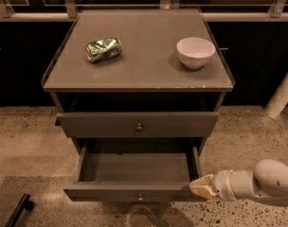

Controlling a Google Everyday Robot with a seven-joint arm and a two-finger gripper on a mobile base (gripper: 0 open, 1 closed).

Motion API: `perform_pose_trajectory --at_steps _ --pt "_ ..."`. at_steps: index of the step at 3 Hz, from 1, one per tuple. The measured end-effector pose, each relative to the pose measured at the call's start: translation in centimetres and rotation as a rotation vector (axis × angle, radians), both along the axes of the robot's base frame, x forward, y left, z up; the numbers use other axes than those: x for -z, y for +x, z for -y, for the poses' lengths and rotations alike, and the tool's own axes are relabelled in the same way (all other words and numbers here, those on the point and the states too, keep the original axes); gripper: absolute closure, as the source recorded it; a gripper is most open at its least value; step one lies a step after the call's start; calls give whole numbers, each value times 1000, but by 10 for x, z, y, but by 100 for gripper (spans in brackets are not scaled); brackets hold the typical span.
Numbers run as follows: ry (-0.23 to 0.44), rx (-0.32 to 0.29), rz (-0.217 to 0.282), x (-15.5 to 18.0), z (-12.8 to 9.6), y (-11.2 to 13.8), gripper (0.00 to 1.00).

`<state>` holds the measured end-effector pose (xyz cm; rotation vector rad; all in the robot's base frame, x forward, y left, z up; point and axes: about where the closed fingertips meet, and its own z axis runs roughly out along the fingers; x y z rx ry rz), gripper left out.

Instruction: Close middle drawer

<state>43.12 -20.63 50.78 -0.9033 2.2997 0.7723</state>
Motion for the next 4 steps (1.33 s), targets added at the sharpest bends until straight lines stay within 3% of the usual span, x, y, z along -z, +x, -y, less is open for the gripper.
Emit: perform_pose_trajectory --at_steps 1,2,3,4 --pt "33 12 -28 29 -4 7 100" --pt "50 34 -48 42 -1 0 100" --pt "30 72 -99 62 4 -25 100" --pt "30 72 -100 62 4 -25 100"
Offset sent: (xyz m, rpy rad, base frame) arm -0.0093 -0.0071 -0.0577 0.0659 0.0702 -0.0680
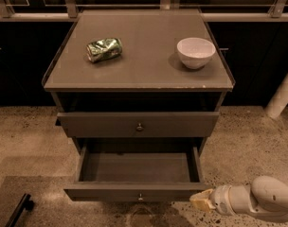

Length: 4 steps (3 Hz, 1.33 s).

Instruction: Close middle drawer

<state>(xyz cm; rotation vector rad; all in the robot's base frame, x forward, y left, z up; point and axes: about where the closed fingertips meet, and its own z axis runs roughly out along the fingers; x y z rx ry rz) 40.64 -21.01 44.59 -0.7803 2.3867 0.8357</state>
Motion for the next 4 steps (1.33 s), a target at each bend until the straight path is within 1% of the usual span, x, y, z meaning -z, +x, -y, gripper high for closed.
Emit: perform_pose_trajectory --at_steps 1,2,3,4 --pt "4 12 -21 7 0 1 100" --pt "38 -4 -57 30 -7 8 100" --pt "71 -8 -73 51 -14 19 100" --pt "78 -5 -62 56 -16 25 100"
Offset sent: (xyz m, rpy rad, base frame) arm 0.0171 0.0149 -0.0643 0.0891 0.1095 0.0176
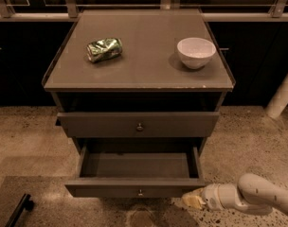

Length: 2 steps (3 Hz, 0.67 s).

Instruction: Close middle drawer

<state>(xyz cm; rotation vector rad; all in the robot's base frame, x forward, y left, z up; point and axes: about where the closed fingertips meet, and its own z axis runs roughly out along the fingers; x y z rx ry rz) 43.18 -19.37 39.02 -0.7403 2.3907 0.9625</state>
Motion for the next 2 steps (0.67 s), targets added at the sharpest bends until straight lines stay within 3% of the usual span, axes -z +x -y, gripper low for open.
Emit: perform_pose_trajectory --at_steps 1,2 --pt "-27 20 84 -7 -4 27 100" --pt "-27 20 84 -7 -5 26 100"
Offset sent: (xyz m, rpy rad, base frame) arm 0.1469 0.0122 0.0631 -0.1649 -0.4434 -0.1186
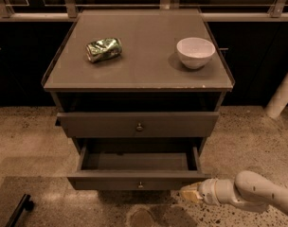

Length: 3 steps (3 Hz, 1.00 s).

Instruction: Close middle drawer

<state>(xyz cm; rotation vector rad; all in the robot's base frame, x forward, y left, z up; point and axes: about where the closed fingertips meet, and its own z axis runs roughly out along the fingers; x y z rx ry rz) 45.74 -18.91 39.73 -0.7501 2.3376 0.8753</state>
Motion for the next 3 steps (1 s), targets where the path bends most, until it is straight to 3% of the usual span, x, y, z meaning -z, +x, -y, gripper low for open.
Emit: perform_pose_trajectory --at_steps 1,2,3 --pt "-50 21 101 -13 -5 34 100" --pt "-64 25 133 -18 -9 42 100" --pt "-64 25 133 -18 -9 42 100"
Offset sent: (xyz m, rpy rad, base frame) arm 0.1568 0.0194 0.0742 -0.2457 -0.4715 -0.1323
